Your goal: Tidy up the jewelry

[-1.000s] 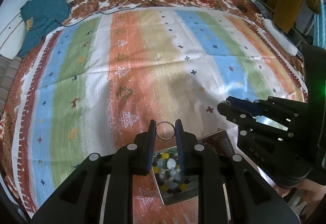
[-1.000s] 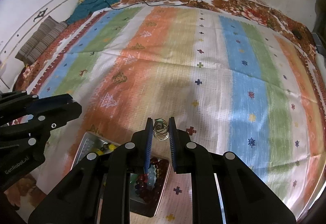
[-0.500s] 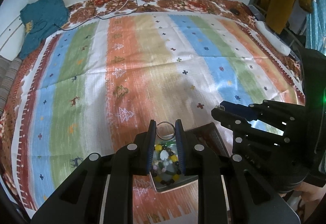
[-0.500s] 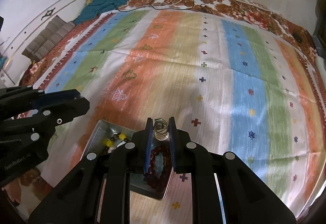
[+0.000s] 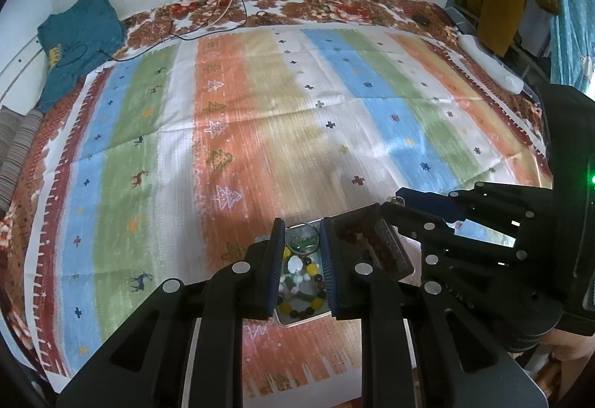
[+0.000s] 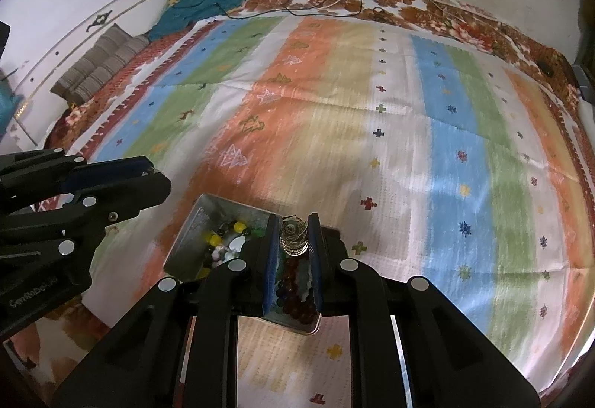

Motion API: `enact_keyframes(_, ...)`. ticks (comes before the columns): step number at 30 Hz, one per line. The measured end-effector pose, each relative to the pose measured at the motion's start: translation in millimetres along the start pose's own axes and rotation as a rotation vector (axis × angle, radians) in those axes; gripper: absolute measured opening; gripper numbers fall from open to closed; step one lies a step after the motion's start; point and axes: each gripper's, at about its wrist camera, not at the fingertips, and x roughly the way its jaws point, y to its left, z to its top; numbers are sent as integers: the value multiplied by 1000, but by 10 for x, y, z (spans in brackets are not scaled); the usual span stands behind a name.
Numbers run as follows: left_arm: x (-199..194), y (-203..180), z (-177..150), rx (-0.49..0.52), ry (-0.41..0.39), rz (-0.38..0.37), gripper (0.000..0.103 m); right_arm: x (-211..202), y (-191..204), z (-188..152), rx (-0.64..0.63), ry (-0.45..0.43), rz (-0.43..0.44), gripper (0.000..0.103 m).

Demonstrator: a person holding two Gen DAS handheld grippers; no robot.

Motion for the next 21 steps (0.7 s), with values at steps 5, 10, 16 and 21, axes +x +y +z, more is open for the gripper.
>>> enact_keyframes(5,-3,21,-4,-13,0,6,19,-16,8,13,6,-11,6,19)
enact_keyframes(10,-24,60,9,-36,-8,15,24,50,-17,-1,16,22,-18,31)
enact_keyframes(16,-84,176,30,-78,-12,6,26,28,-87,-25,36,25,-50,38)
enact_keyframes(21,-173,215,-42,-89,-18,-5,34,-69,-91,-85,38,15,-55,45)
